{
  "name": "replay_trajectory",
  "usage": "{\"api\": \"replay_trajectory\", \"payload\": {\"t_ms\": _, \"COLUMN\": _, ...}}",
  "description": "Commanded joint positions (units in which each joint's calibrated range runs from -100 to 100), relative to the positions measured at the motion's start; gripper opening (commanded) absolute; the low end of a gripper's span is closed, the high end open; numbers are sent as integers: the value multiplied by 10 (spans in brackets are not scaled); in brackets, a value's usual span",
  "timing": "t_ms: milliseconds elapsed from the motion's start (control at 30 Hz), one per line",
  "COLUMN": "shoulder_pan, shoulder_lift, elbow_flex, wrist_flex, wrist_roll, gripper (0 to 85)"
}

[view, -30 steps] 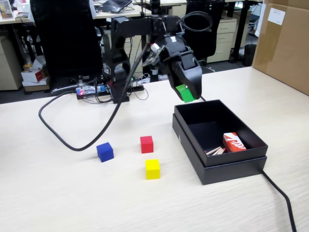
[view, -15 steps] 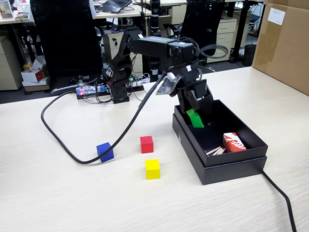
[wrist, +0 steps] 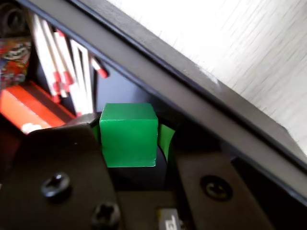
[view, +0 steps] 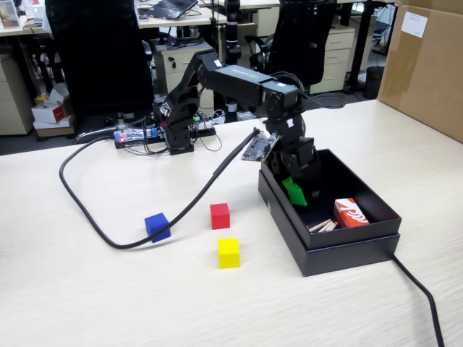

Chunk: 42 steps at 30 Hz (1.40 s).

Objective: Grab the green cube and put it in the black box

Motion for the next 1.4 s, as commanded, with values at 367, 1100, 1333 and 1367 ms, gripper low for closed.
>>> {"api": "replay_trajectory", "payload": {"t_ms": 367, "shoulder_pan": 6, "shoulder_lift": -32, "elbow_flex": -38, "wrist_flex": 28, "wrist_roll": -3, "gripper": 371}}
{"api": "replay_trajectory", "payload": {"t_ms": 1100, "shoulder_pan": -57, "shoulder_lift": -429, "elbow_flex": -69, "wrist_flex": 28, "wrist_roll": -5, "gripper": 479}}
{"api": "replay_trajectory", "payload": {"t_ms": 1333, "shoulder_pan": -95, "shoulder_lift": -608, "elbow_flex": -219, "wrist_flex": 28, "wrist_roll": -10, "gripper": 481}}
{"api": "replay_trajectory", "payload": {"t_ms": 1367, "shoulder_pan": -101, "shoulder_lift": -632, "elbow_flex": -244, "wrist_flex": 28, "wrist_roll": -11, "gripper": 483}}
